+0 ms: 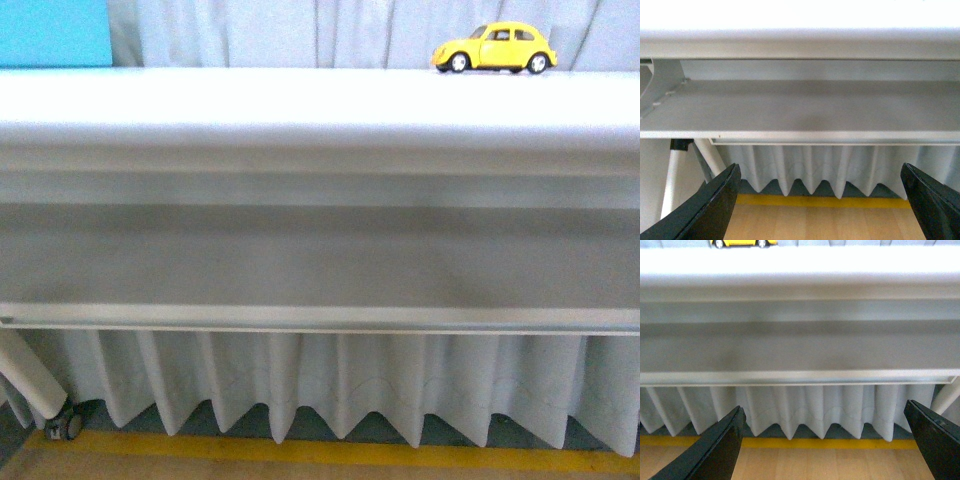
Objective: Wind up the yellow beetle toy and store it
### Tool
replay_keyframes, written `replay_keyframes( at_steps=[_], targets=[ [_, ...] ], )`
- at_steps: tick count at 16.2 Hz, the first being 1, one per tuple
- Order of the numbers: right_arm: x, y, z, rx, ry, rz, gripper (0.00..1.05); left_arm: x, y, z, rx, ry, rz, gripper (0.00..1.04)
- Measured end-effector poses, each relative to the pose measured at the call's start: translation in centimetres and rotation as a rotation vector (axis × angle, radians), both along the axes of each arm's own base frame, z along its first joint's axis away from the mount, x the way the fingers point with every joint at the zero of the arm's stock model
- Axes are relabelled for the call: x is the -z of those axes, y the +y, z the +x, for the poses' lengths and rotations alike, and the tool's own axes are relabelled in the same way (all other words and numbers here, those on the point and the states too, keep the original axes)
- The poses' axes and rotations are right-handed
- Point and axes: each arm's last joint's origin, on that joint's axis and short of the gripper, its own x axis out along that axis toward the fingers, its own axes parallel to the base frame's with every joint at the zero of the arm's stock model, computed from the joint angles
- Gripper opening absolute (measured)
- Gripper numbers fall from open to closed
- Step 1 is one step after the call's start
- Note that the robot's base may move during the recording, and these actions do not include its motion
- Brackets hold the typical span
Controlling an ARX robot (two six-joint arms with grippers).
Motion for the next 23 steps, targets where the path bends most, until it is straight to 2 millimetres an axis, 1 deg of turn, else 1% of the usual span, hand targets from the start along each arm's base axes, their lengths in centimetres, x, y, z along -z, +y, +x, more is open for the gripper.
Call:
replay_keyframes(
  at_steps=[23],
  targets=[
    [-0.01,0.00,0.00,0.000,-0.001,0.002,0.98,-0.01,0.00,0.00,0.000,-0.001,0.000,0.98]
  ],
)
